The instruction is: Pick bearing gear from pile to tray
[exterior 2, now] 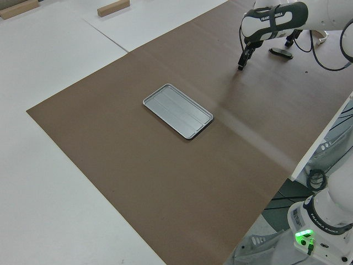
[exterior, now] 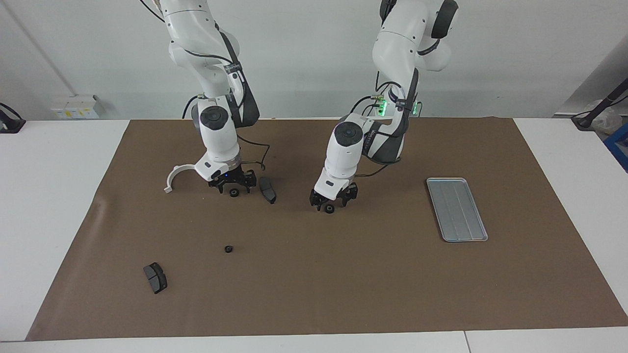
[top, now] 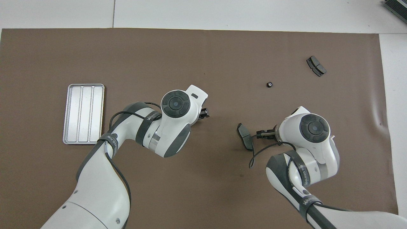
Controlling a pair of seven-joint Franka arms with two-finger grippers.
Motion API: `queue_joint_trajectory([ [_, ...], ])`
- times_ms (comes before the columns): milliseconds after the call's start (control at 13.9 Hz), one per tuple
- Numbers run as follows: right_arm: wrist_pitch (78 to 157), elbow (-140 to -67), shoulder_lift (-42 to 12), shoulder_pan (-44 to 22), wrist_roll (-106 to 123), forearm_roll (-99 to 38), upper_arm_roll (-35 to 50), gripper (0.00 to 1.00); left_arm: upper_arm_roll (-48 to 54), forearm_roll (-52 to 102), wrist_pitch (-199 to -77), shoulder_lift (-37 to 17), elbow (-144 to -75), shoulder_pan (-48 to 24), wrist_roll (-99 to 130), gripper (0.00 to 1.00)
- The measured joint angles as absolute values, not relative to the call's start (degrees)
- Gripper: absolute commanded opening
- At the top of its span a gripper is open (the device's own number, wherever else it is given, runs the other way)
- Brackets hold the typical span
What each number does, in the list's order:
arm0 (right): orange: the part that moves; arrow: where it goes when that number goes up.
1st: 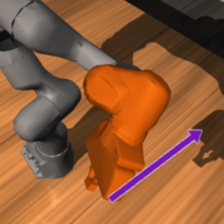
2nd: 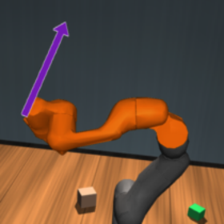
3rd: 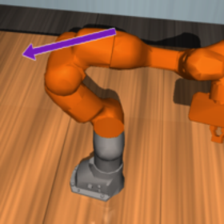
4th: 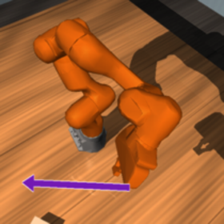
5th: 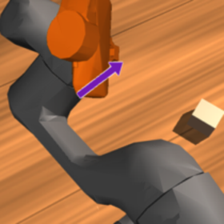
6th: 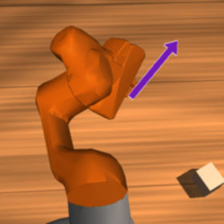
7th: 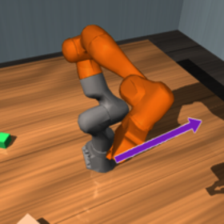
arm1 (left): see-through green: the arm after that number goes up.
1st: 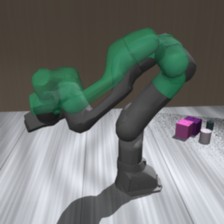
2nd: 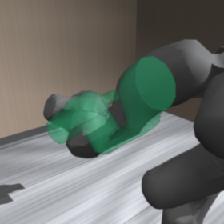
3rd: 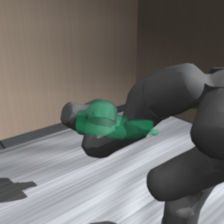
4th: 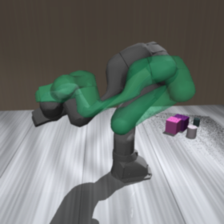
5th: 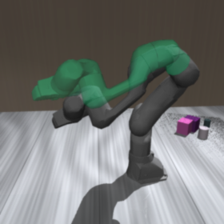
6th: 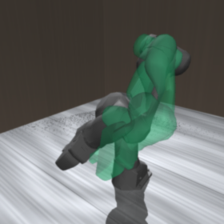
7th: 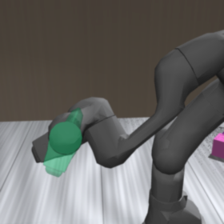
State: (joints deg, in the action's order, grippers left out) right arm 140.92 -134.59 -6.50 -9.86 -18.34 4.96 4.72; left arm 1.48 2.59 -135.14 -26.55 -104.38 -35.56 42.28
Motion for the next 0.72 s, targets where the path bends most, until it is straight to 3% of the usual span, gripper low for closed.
queue_joint_trajectory([
  [216,140.9,-135.6,-6.0,-9.8,-18.3,4.9,4.7,0.55,1.5,2.6,-135.3,-26.3,-104.6,-35.9,42.3,0.75],
  [359,141.0,-135.8,-5.5,-9.7,-18.3,4.7,4.8,0.52,1.5,2.6,-135.3,-26.1,-104.6,-35.8,42.4,0.67],
  [719,143.1,-136.2,-5.3,-9.4,-18.3,4.7,4.8,0.52,1.4,2.0,-135.2,-25.9,-104.7,-35.9,42.4,0.58],
])
